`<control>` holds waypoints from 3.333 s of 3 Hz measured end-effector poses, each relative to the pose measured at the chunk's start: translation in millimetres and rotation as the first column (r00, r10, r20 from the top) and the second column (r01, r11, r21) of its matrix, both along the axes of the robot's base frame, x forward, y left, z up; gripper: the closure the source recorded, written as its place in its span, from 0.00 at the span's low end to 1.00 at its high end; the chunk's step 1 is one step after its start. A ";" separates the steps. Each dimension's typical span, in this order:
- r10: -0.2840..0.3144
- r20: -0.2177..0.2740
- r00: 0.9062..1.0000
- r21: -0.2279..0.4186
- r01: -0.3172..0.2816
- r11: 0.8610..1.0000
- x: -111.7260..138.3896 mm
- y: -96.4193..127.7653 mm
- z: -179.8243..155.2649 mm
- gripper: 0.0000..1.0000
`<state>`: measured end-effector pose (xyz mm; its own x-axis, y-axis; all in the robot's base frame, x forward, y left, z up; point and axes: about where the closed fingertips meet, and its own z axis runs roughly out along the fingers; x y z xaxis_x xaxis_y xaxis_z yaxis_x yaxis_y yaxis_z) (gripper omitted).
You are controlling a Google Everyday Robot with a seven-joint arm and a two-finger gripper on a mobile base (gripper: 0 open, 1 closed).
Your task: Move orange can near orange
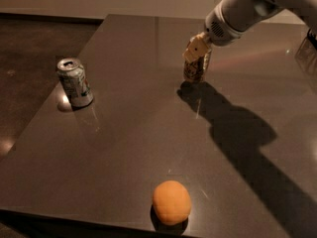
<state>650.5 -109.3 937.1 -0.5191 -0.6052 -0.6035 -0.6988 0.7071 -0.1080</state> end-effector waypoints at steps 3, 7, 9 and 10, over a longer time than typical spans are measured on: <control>0.414 0.068 0.908 -0.031 -0.413 0.910 -147.8 61.3 49.1 1.00; 0.680 0.035 0.733 -0.068 -0.677 0.733 -211.4 85.0 39.4 1.00; 0.766 -0.041 0.641 0.002 -0.767 0.642 -257.6 73.6 25.7 1.00; 0.804 -0.060 0.591 0.045 -0.803 0.594 -272.2 69.7 11.8 0.83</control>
Offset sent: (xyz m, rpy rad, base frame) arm -0.1761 0.0661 0.0618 -0.0093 -0.0929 0.4912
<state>378.3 -39.6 949.0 0.1360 -0.7899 -0.5980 -0.9889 -0.1444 -0.0342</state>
